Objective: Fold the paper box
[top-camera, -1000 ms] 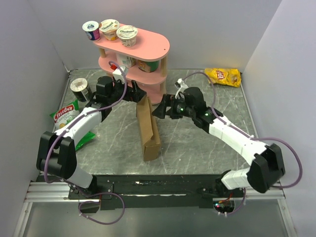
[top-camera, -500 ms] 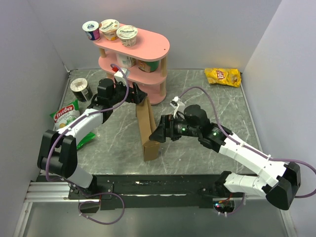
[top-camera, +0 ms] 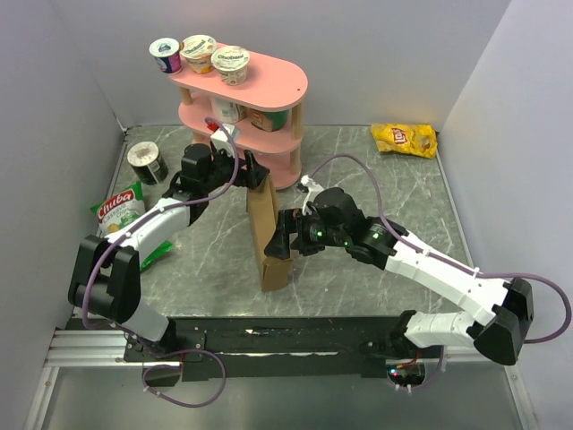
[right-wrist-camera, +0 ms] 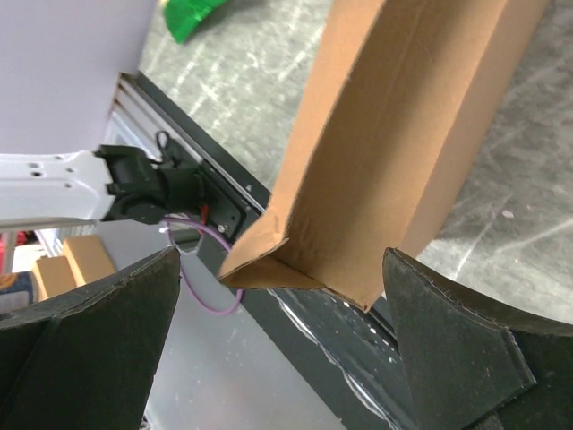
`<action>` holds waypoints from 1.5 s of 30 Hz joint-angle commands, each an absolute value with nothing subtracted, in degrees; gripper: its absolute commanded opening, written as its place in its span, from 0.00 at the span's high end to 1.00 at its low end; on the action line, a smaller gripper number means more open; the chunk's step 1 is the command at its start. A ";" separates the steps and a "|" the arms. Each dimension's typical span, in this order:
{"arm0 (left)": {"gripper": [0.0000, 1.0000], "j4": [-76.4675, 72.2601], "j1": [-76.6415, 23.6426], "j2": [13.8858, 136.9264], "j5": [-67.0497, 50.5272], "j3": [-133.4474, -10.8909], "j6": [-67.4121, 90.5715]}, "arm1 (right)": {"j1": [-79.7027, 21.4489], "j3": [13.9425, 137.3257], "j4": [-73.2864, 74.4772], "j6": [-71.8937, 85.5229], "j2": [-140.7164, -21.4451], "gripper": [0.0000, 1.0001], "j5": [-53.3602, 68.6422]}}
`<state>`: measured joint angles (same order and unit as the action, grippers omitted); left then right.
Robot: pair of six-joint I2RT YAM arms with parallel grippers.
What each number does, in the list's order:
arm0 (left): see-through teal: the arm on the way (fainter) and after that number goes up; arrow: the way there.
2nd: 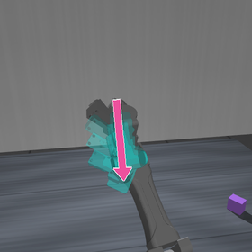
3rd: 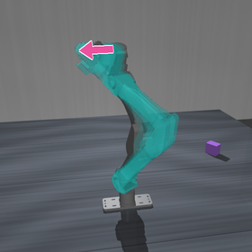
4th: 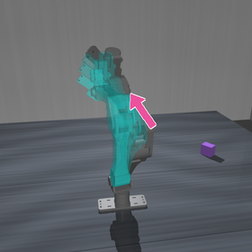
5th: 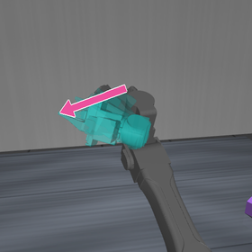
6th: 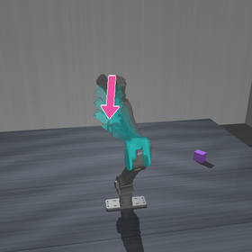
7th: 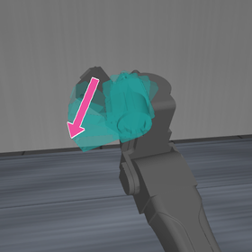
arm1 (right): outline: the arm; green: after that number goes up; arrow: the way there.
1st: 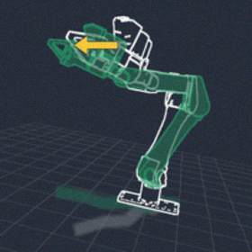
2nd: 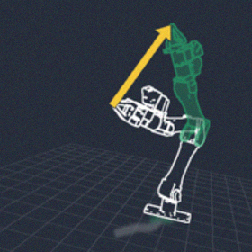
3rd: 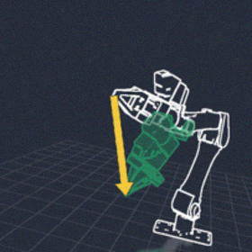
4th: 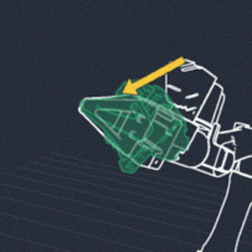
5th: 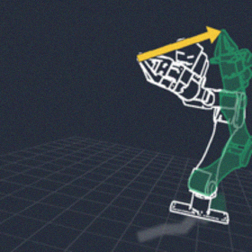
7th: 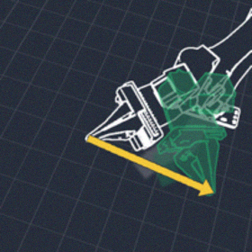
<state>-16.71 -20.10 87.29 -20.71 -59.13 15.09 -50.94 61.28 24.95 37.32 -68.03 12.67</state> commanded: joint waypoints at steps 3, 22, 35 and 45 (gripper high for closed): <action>0.06 -16.44 -21.01 87.98 -18.99 -58.36 12.83 | -51.59 63.28 26.63 37.44 -69.17 0.02 10.55; 0.06 -16.35 -21.09 86.92 -17.23 -56.69 12.39 | -51.59 57.83 22.50 39.99 -68.29 0.30 9.49; 0.07 -17.58 -21.09 86.22 -15.82 -53.09 13.62 | -51.68 54.49 21.36 41.75 -68.03 0.50 10.11; 0.08 -16.70 -21.09 87.89 -14.07 -53.44 13.89 | -51.77 52.03 22.32 41.92 -68.03 0.71 8.44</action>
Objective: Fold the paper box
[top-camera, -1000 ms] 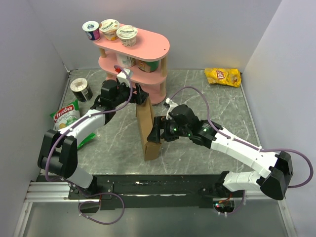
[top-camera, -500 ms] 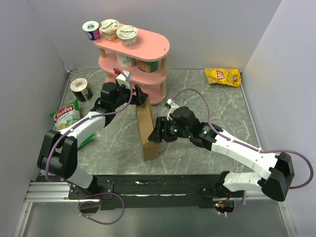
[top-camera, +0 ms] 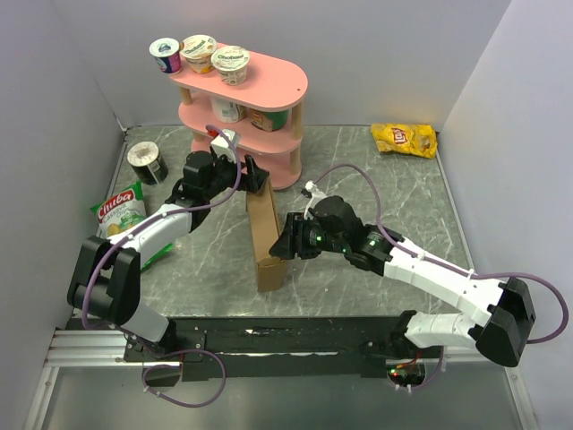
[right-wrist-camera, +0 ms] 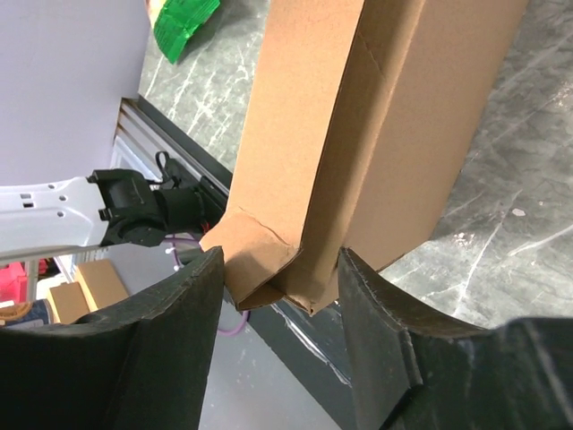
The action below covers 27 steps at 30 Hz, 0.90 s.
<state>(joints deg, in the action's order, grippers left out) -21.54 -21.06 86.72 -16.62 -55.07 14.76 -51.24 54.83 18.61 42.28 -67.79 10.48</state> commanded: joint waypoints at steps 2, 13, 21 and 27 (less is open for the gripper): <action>0.09 -16.35 -21.09 88.15 -13.62 -53.35 14.15 | -51.94 51.24 22.32 41.75 -67.85 0.72 8.26; 0.10 -14.77 -21.09 89.21 -10.46 -53.52 15.20 | -55.63 49.84 25.13 41.04 -69.52 0.89 2.82; 0.11 -12.48 -21.09 91.05 -8.09 -55.19 16.52 | -57.83 47.55 26.10 40.61 -70.22 0.98 0.00; 0.14 -9.58 -21.09 92.46 -6.60 -56.51 16.52 | -59.94 47.02 27.24 39.99 -72.59 1.00 -4.30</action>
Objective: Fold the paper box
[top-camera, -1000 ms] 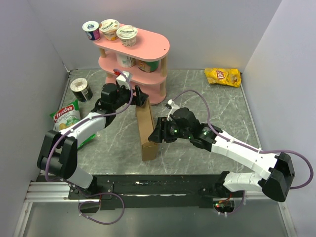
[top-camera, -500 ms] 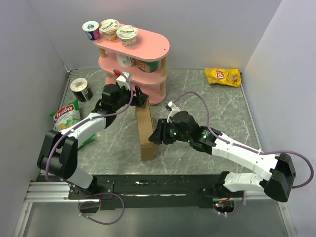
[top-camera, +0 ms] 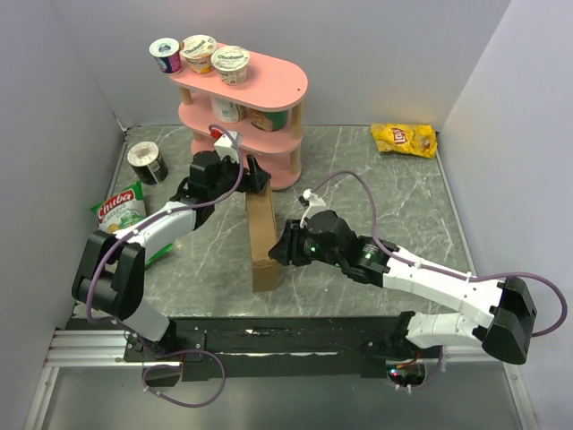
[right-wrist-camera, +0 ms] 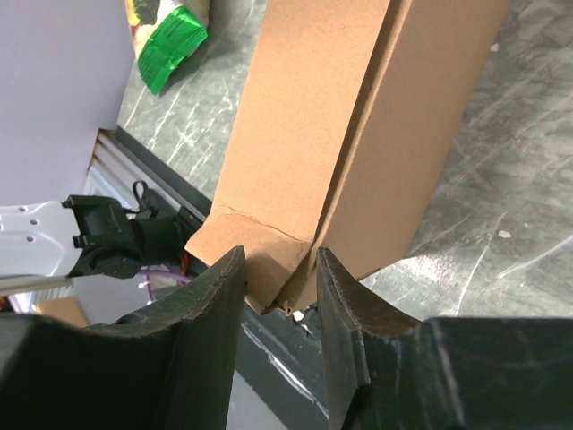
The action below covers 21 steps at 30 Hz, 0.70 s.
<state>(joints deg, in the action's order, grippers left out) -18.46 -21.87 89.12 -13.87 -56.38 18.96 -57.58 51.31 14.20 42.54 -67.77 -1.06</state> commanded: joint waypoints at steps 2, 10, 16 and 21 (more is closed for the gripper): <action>0.16 -8.71 -21.09 92.37 -6.24 -56.60 16.26 | -60.47 47.02 28.21 40.08 -73.12 1.00 -5.09; 0.16 -7.21 -21.09 93.25 -5.01 -56.95 16.61 | -63.98 44.83 29.62 40.87 -74.27 1.00 -11.06; 0.17 -6.94 -21.09 93.69 -4.75 -57.04 17.23 | -67.23 44.21 31.90 41.83 -76.02 1.00 -15.46; 0.17 -6.94 -21.18 93.78 -4.48 -56.78 17.58 | -70.13 44.21 34.54 43.77 -78.48 1.00 -18.89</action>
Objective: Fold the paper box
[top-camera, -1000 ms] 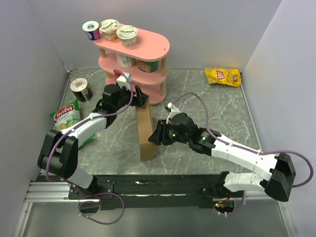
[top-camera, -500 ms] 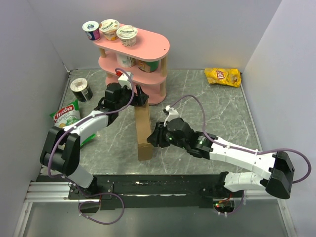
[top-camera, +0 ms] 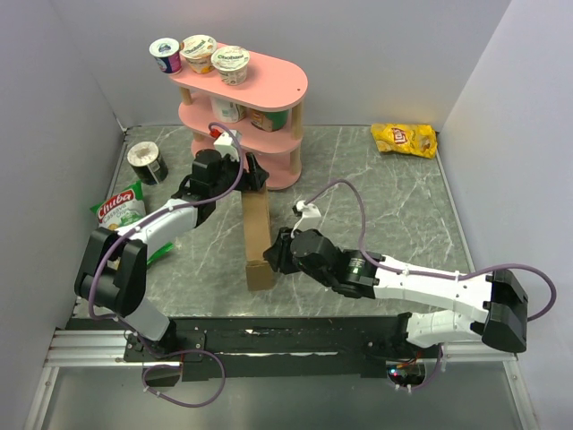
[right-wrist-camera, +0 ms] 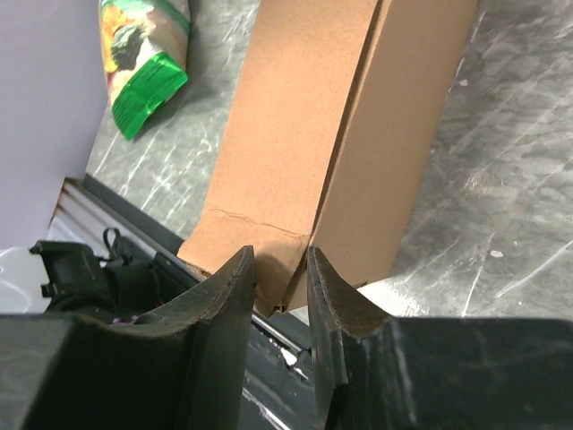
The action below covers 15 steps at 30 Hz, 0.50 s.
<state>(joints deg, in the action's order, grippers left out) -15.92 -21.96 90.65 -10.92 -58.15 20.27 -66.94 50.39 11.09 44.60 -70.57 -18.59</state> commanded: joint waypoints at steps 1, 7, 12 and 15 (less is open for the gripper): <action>0.17 -7.03 -21.18 93.78 -4.48 -56.78 17.67 | -70.31 43.95 34.72 44.29 -78.57 1.00 -18.90; 0.16 -7.65 -21.36 93.25 -4.83 -56.51 17.93 | -70.66 44.47 35.59 45.09 -78.49 1.00 -19.77; 0.11 -4.67 -21.53 92.29 -6.06 -61.24 17.93 | -70.32 52.11 43.83 45.87 -77.87 0.84 -24.34; 0.03 -2.56 -21.53 91.06 -6.76 -65.19 17.84 | -68.83 55.89 46.40 45.71 -76.38 0.57 -25.75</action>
<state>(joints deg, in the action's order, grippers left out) -11.40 -22.04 90.67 -9.65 -60.69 20.36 -69.60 56.64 19.05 48.16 -73.32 -25.04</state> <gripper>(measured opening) 0.941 0.336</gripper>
